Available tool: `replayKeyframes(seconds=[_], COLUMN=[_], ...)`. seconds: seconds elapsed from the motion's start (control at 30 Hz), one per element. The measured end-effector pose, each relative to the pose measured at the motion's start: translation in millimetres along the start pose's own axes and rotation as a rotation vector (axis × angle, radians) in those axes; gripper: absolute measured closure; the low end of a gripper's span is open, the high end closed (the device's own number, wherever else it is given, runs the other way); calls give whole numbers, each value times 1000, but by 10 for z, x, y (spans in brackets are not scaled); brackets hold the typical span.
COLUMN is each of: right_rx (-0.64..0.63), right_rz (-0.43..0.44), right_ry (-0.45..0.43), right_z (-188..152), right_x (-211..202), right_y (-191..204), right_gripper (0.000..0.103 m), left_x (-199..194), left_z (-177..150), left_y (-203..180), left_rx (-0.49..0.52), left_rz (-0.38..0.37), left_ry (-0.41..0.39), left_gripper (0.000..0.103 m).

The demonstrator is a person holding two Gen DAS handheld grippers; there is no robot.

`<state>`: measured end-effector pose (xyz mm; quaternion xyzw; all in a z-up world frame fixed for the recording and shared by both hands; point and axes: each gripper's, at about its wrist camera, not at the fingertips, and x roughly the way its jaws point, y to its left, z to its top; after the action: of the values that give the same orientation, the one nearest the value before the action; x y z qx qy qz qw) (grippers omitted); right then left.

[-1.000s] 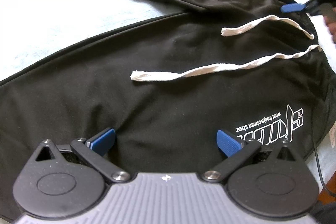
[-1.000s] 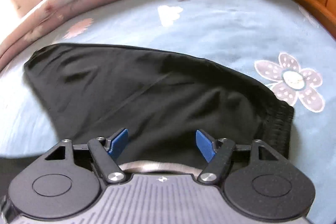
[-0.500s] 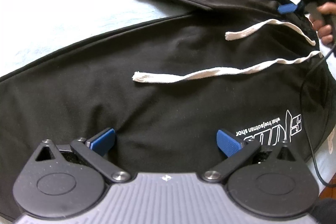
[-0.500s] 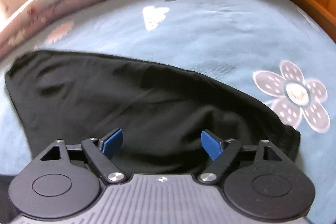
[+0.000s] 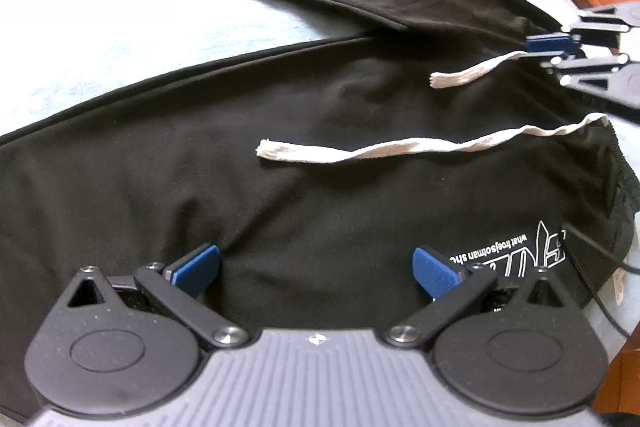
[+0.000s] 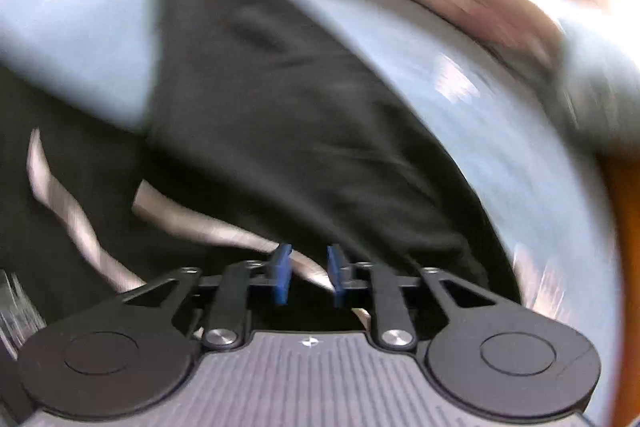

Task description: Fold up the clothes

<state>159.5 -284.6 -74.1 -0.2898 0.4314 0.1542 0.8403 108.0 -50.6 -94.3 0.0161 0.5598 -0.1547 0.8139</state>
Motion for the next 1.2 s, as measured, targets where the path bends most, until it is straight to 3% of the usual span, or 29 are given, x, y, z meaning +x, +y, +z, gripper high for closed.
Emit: replayKeyframes(seconds=[0.1, 0.3, 0.33, 0.37, 0.47, 0.6, 0.63, 0.7, 0.8, 0.83, 0.93, 1.03, 1.2], right_rx=[-213, -499, -527, -535, -519, -429, -414, -384, -325, -270, -62, 124, 501], right_rz=[-2, -46, -52, -50, -26, 85, 109, 155, 164, 155, 97, -5, 74], right_ry=[-1, 5, 4, 1, -11, 22, 45, 79, 72, 66, 58, 104, 158], right_z=[62, 47, 27, 24, 45, 22, -6, -65, -40, -9, 78, 33, -232], right_x=[88, 196, 188, 165, 49, -154, -166, -164, -214, -237, -254, -108, 212], right_y=[207, 487, 517, 523, 509, 464, 477, 515, 492, 433, 179, -86, -405], right_gripper=[81, 81, 84, 95, 97, 96, 88, 88, 88, 87, 71, 71, 76], left_x=[-7, 14, 15, 14, 4, 2, 2, 2, -1, -1, -1, 2, 14], left_z=[-15, -31, -35, -34, -36, -33, -32, -21, -11, -10, -29, -47, -55], left_y=[19, -18, -21, -16, 8, 21, 22, 28, 55, 61, 54, 16, -18], left_rx=[0, 23, 29, 29, 20, 6, 5, 9, -2, -7, -10, 17, 55], left_rz=[-13, -3, -3, -7, -20, -30, -32, -36, -49, -52, -50, -35, -15], left_ry=[-11, -22, -24, -25, -30, -32, -32, -26, -24, -26, -30, -31, -26], left_gripper=[1, 1, 1, 1, 1, 1, 1, 1, 1, 1, 1, 1, 1])
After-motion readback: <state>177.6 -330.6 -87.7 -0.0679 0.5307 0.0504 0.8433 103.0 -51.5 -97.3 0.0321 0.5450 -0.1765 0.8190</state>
